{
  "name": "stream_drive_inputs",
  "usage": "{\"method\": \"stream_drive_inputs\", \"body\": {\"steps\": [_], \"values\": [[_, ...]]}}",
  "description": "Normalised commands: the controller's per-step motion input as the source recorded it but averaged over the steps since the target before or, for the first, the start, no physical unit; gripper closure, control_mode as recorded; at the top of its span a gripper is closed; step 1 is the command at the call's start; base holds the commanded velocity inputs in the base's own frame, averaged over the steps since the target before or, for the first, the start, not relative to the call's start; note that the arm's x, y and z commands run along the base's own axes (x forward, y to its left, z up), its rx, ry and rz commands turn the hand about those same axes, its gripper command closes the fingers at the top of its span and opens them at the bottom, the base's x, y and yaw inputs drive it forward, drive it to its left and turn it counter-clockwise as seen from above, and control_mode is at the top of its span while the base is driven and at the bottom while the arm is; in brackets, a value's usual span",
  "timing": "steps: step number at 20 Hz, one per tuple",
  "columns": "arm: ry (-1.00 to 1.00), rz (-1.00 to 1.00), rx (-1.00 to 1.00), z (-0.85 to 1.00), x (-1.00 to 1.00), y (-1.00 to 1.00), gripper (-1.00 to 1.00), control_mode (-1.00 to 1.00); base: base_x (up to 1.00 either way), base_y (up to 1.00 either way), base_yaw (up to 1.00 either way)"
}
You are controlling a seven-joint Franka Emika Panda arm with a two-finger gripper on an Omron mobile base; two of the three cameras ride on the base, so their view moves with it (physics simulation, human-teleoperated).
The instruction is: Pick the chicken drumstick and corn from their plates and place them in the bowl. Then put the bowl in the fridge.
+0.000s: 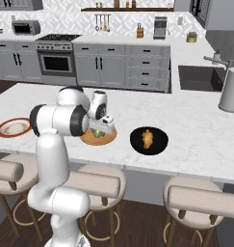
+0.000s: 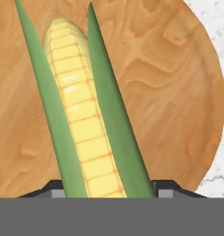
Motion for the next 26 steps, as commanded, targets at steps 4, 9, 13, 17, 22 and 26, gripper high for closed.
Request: {"method": "stream_drive_inputs", "body": {"steps": [4,9,13,17,22,26], "values": [[0.02,0.00,0.00,0.94,-0.50,-0.66,1.00,-1.00,0.00,0.00,0.00],[0.11,-0.04,0.00,0.73,-0.41,-0.95,1.00,-1.00,0.00,0.00,0.00],[0.14,-0.07,0.00,0.34,-0.26,-1.00,1.00,-1.00,0.00,0.00,0.00],[0.14,-0.06,0.00,0.14,-0.02,-1.00,1.00,-1.00,0.00,0.00,0.00],[0.06,-0.02,0.00,-0.01,0.00,-0.94,1.00,-1.00,0.00,0.00,0.00],[0.00,0.00,0.00,-0.36,0.07,-0.79,1.00,-1.00,0.00,0.00,0.00]]}}
